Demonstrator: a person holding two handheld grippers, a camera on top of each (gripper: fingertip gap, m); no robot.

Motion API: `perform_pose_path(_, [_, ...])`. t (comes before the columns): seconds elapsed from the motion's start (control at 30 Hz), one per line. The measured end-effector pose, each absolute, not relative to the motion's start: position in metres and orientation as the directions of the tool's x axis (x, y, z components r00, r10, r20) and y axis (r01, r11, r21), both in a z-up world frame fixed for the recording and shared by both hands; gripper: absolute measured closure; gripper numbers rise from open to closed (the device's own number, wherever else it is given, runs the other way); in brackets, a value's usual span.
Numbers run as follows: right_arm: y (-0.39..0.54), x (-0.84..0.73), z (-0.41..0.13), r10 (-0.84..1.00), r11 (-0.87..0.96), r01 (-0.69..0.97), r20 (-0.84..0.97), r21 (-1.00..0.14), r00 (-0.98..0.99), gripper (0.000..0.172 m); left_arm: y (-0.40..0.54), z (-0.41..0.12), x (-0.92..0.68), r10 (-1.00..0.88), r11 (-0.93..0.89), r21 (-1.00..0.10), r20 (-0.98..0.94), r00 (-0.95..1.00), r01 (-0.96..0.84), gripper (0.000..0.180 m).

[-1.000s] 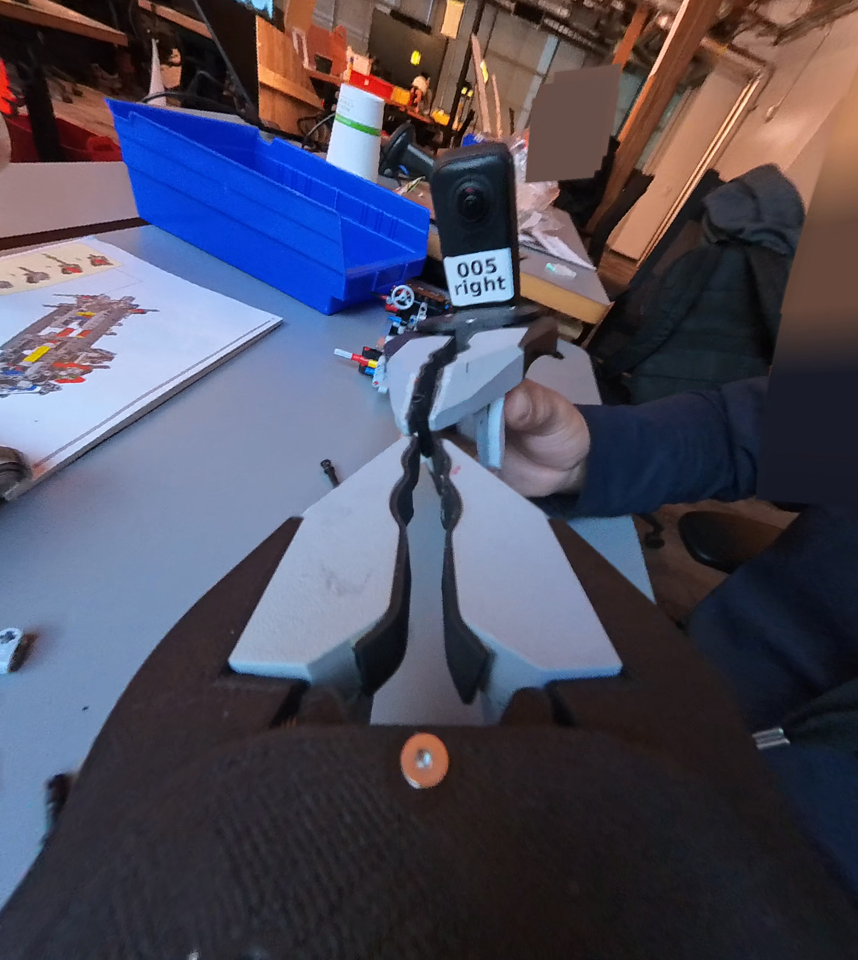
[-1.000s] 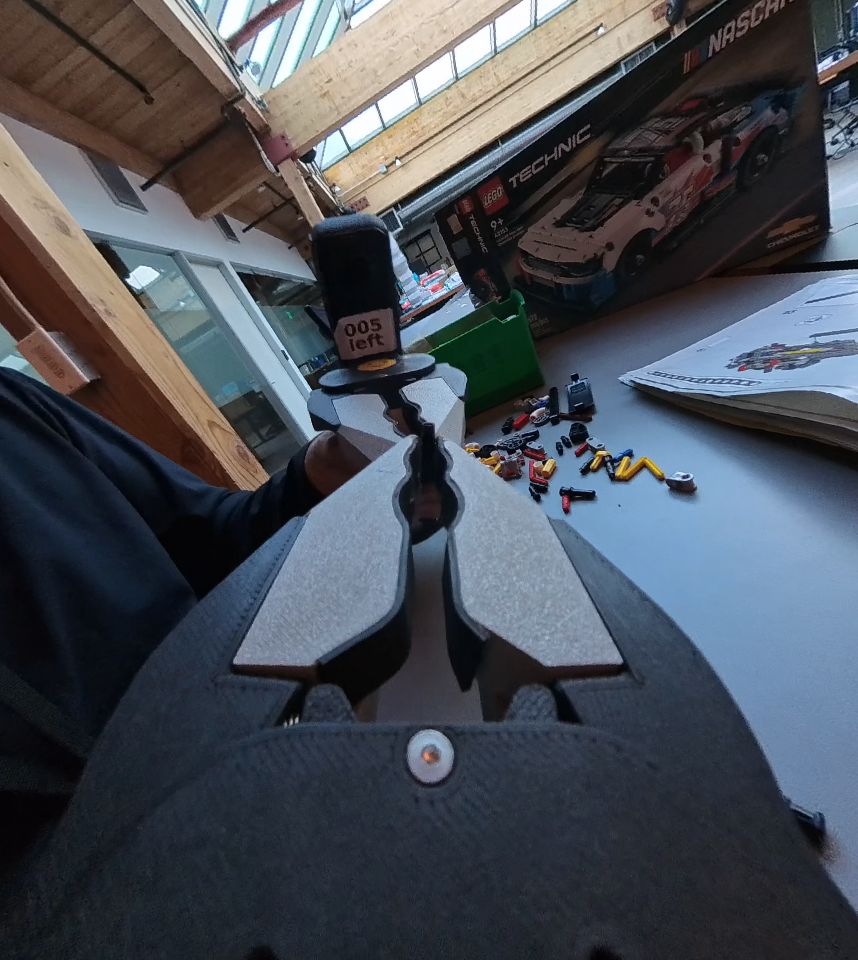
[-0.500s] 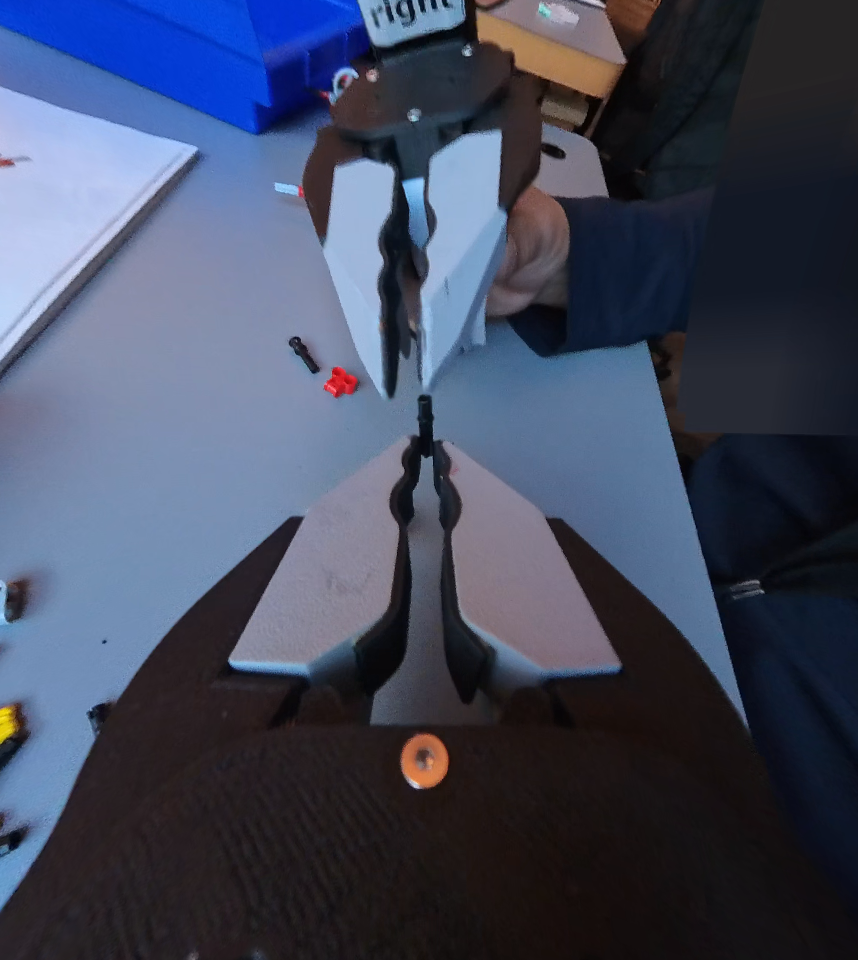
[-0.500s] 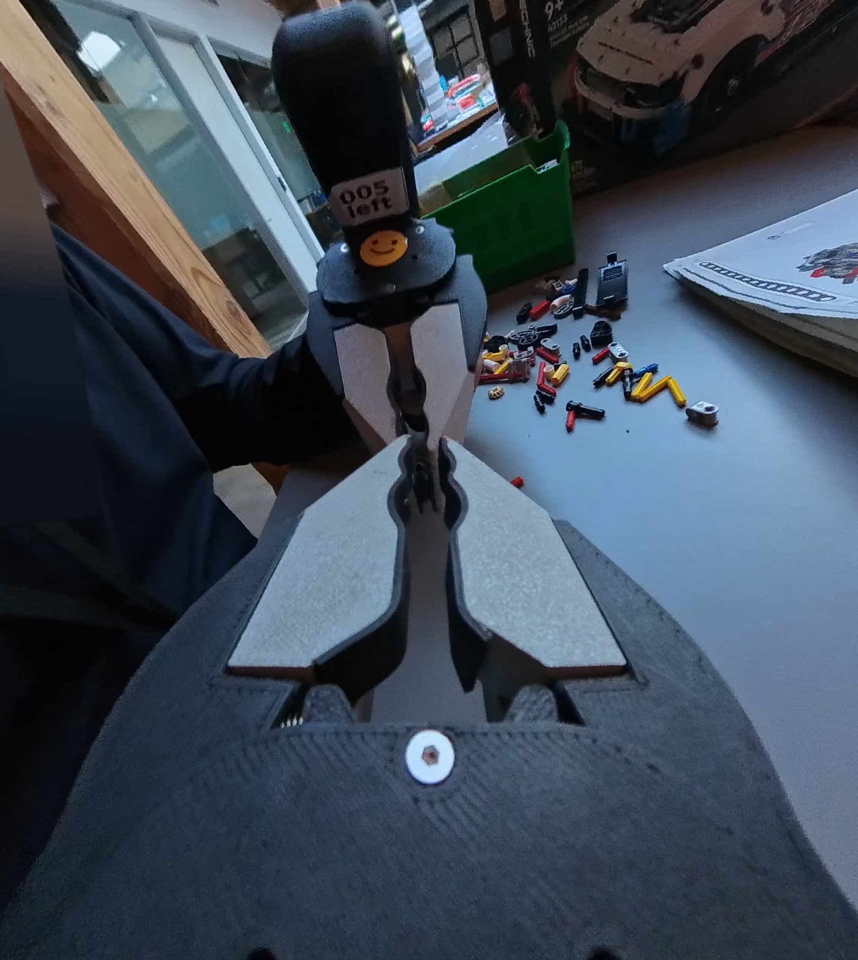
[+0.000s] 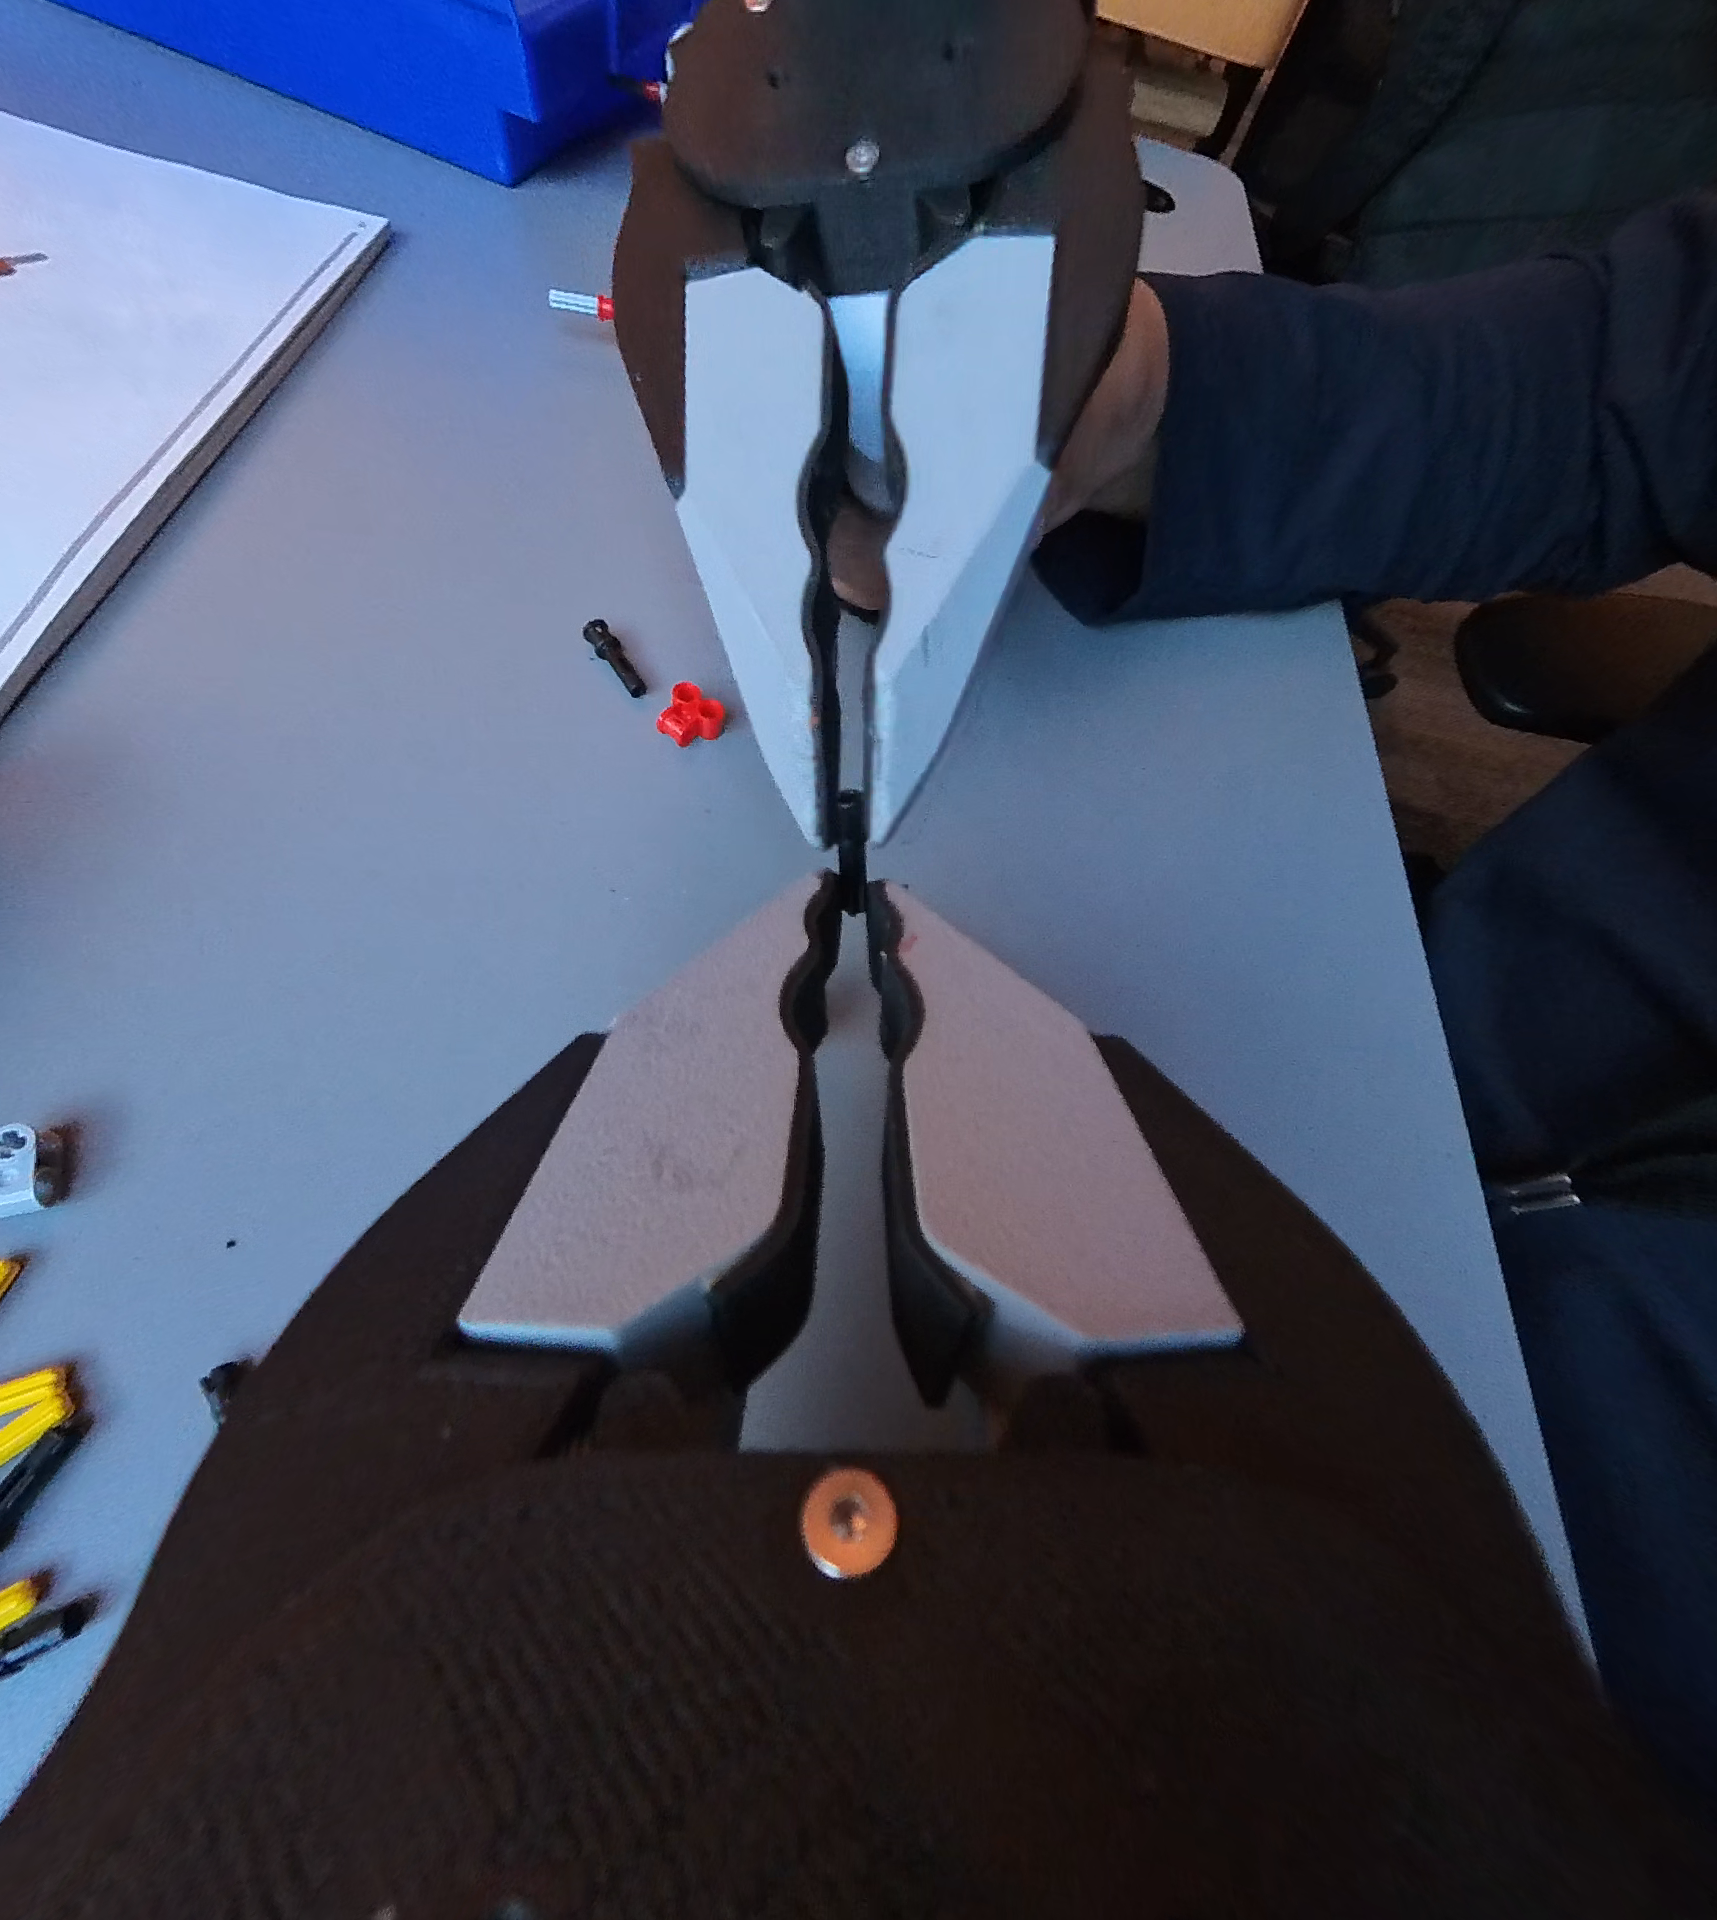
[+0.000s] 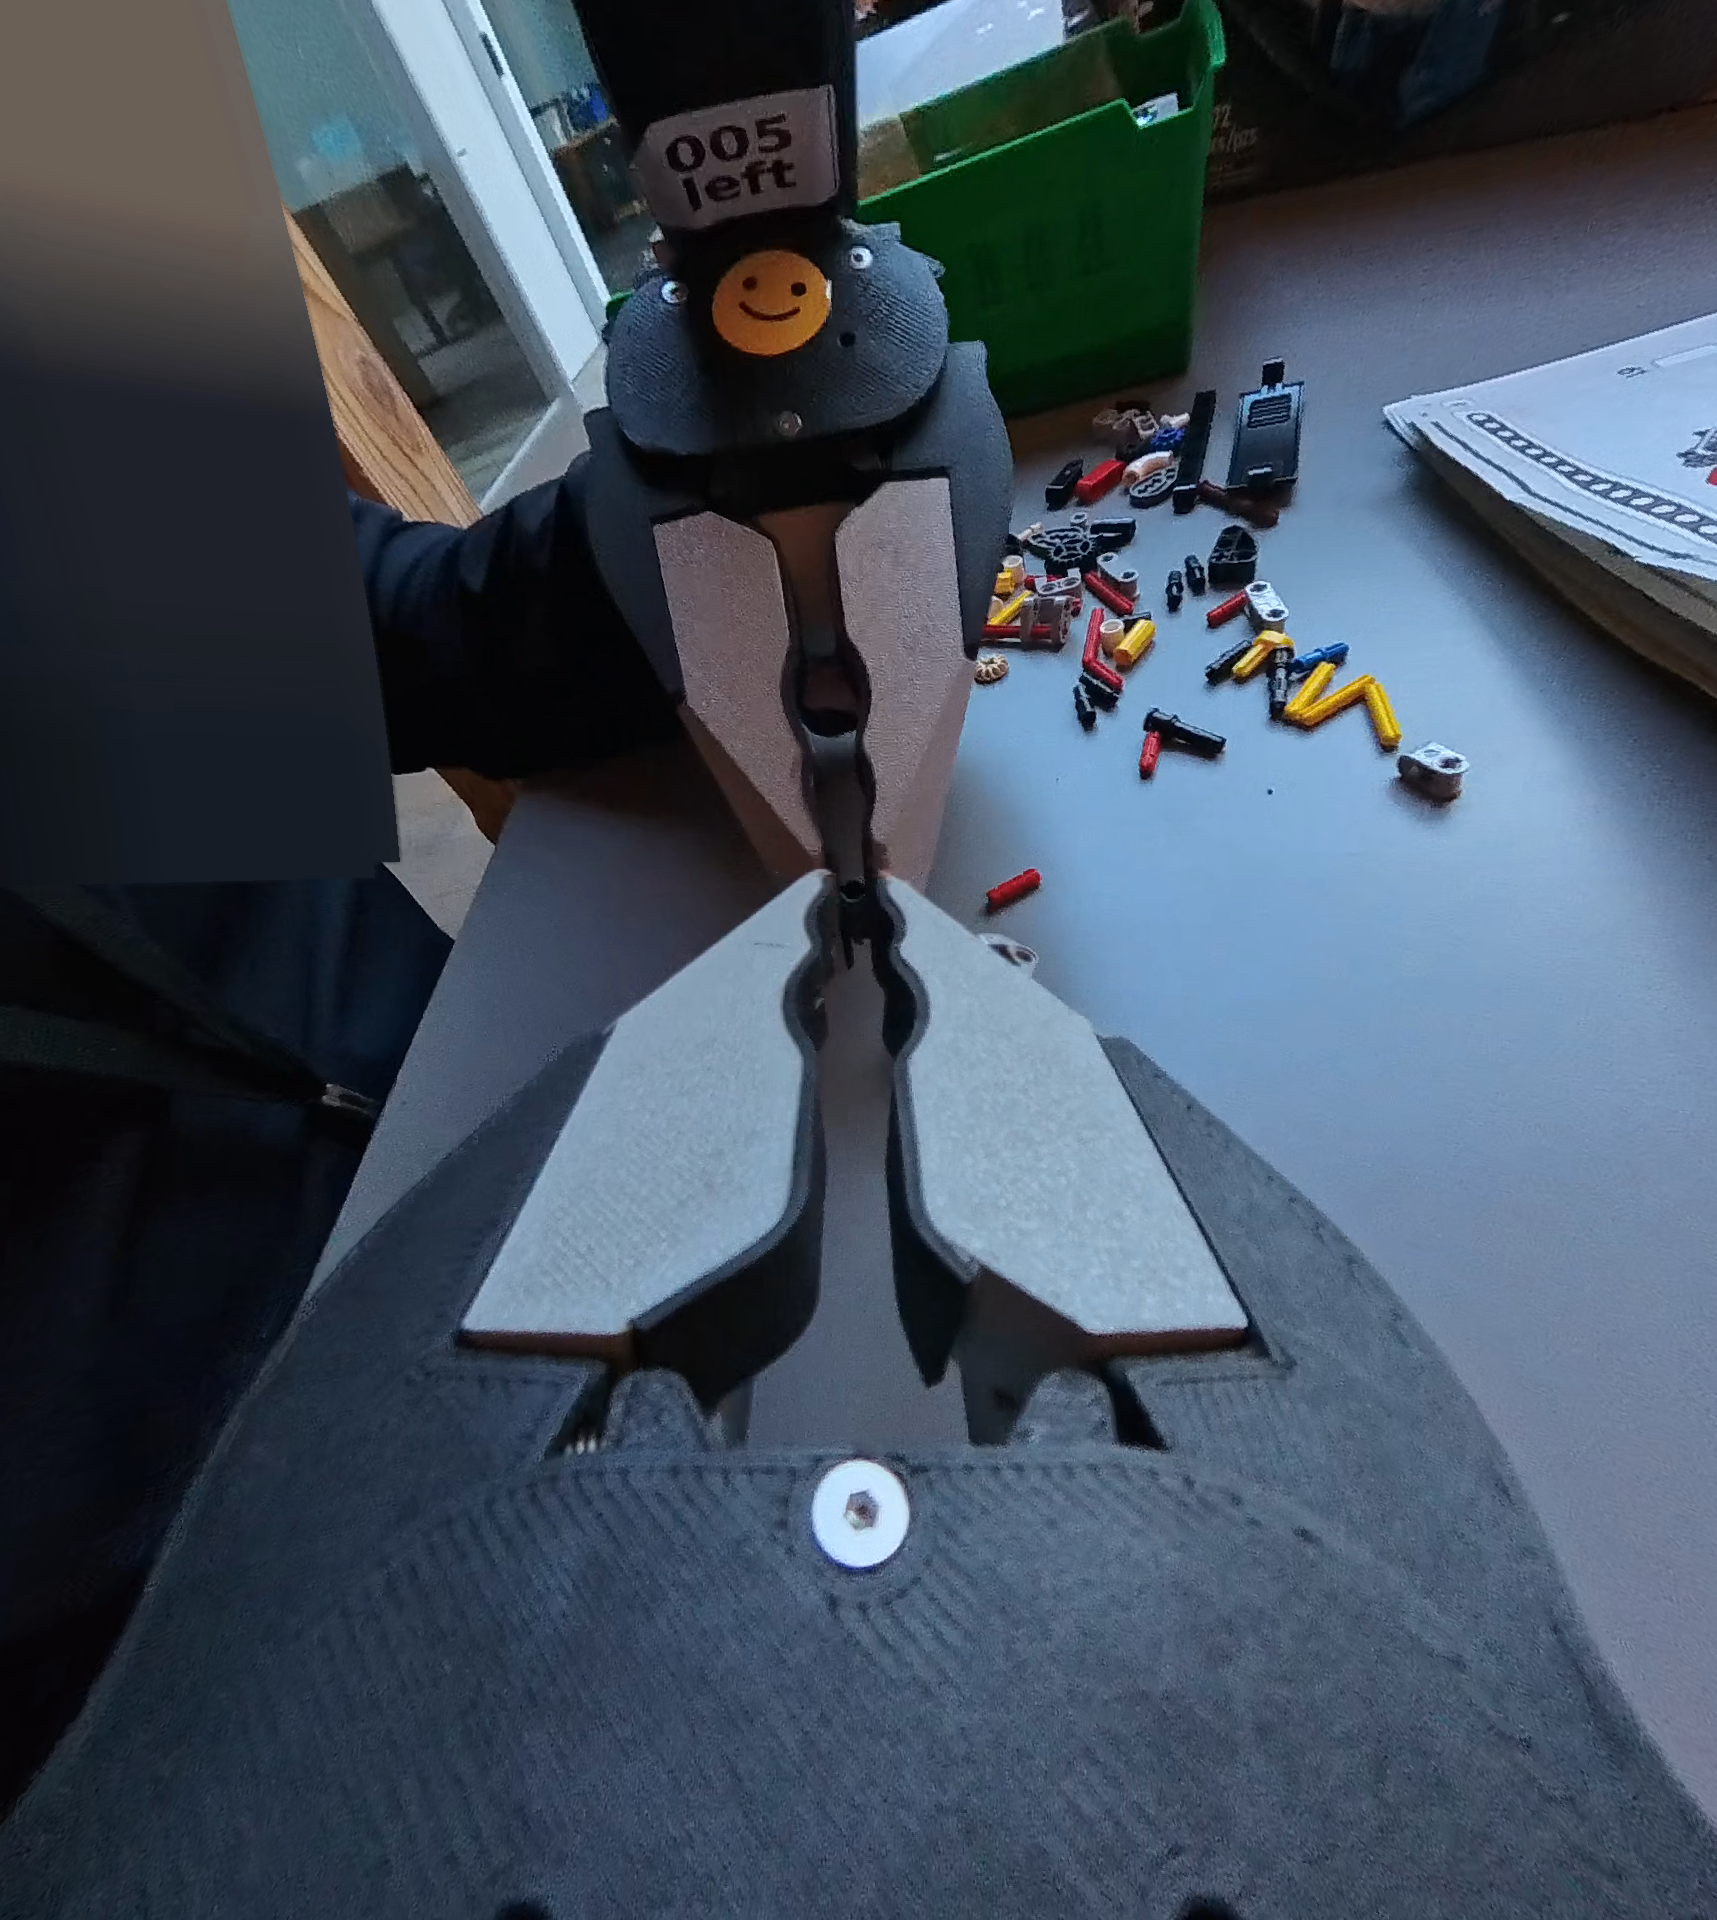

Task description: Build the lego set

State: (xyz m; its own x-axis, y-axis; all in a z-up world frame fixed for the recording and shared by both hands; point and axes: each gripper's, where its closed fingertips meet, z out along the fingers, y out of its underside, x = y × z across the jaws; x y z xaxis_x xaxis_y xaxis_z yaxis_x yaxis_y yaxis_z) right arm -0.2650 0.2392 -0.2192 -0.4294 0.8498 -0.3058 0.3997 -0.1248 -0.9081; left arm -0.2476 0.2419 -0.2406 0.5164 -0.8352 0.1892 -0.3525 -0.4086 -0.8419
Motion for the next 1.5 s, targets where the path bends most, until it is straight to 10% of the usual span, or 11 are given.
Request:
perform_pose_path(0.57, [0.258,-0.279,-0.235,0.877,-0.217,0.48,-0.385,-0.85,-0.286,0.171,0.248,-0.278,-0.277,-0.725,-0.577,-0.711,0.219,0.653,-0.403,0.121])
perform_pose_path(0.83, [0.262,-0.287,-0.248,0.9,-0.166,0.54,-0.35,-0.825,-0.258,0.171,0.251,-0.283,-0.275,-0.763,-0.505,-0.716,0.11,0.637,-0.482,0.147])
perform_pose_path(1.5, [0.259,-0.272,-0.266,0.902,-0.154,0.629,-0.368,-0.762,-0.225,0.171,0.234,-0.281,-0.282,-0.827,-0.453,-0.721,0.12,0.549,-0.525,0.127])
